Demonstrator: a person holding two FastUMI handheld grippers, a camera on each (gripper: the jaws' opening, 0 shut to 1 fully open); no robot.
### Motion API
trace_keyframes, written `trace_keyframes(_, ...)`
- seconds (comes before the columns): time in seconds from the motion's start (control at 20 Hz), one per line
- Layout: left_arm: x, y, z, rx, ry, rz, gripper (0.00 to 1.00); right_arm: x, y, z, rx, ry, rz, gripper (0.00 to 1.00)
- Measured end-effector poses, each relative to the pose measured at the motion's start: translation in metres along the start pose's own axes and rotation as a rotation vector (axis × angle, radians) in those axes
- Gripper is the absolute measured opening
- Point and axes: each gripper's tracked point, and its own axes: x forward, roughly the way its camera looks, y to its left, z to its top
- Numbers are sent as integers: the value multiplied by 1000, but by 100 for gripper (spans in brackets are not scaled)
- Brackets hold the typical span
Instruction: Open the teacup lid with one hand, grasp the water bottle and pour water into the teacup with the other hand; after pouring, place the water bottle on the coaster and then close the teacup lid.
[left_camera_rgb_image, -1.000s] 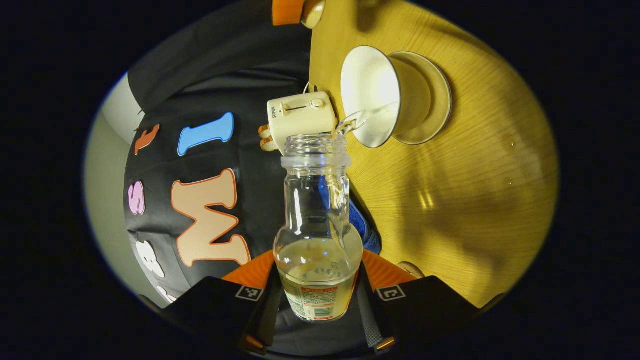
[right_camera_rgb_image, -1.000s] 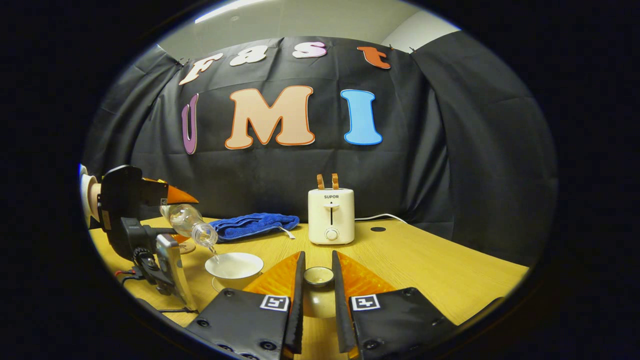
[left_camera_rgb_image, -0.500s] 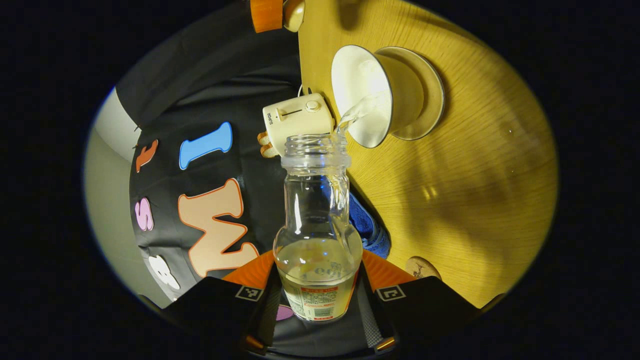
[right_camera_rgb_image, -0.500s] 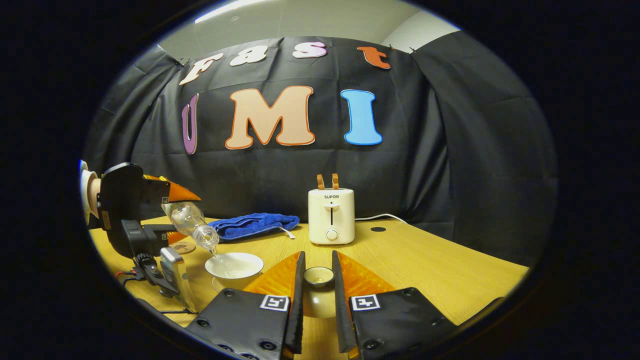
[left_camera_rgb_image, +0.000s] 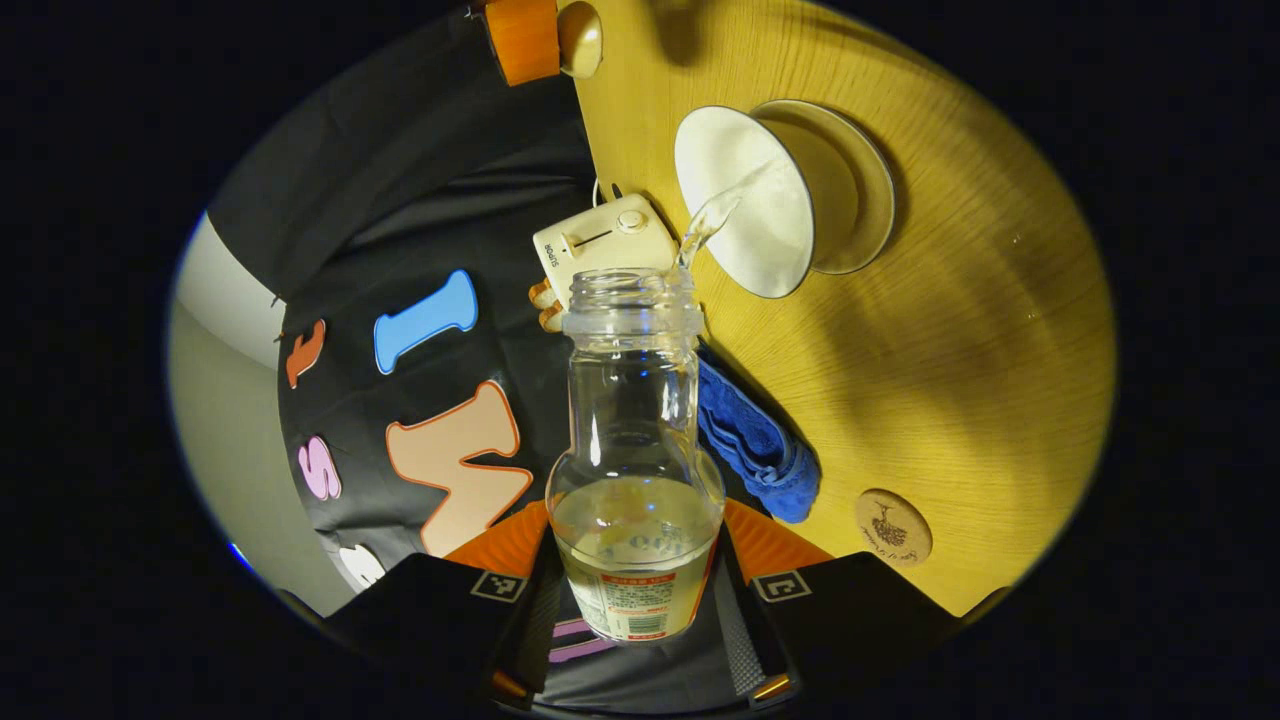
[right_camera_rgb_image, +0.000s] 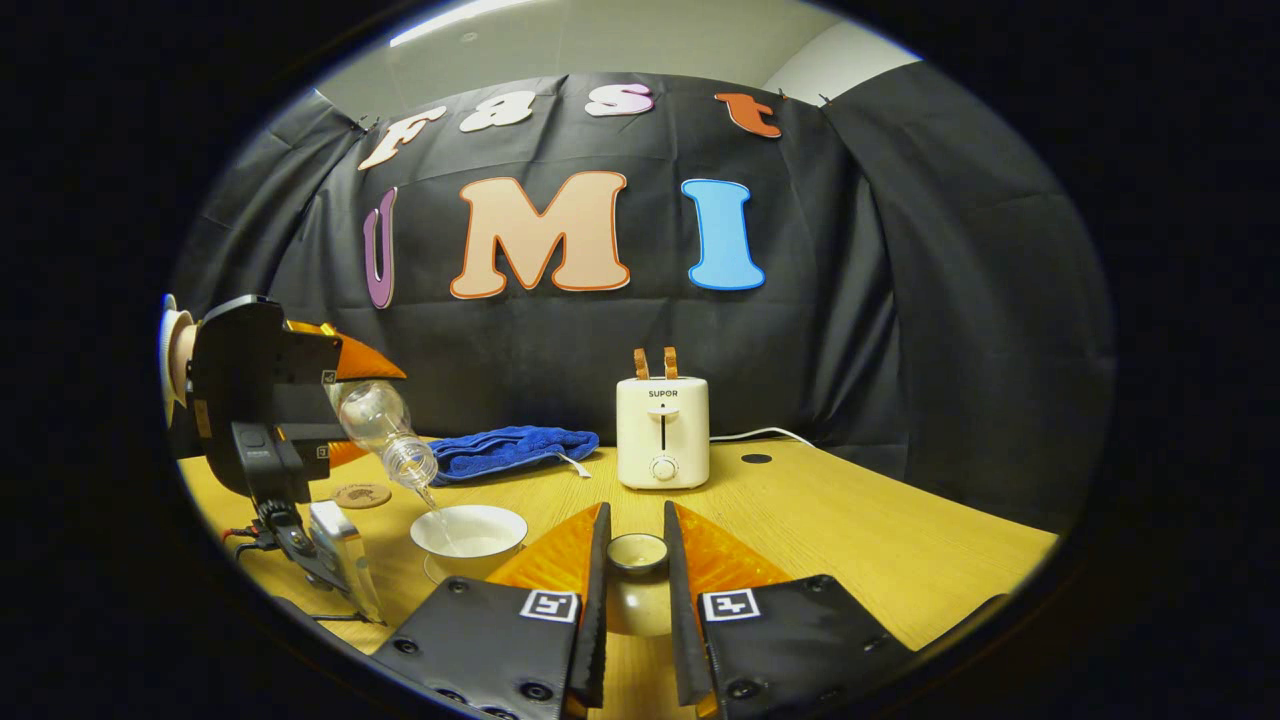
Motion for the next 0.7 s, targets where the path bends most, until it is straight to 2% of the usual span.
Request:
trace_keyframes(0.45,1,16,3,106,-4,29,66,0,0,-1,0,0,0,31)
trace_keyframes(0.7,8,3,3,48,-13,2,66,0,0,-1,0,0,0,31)
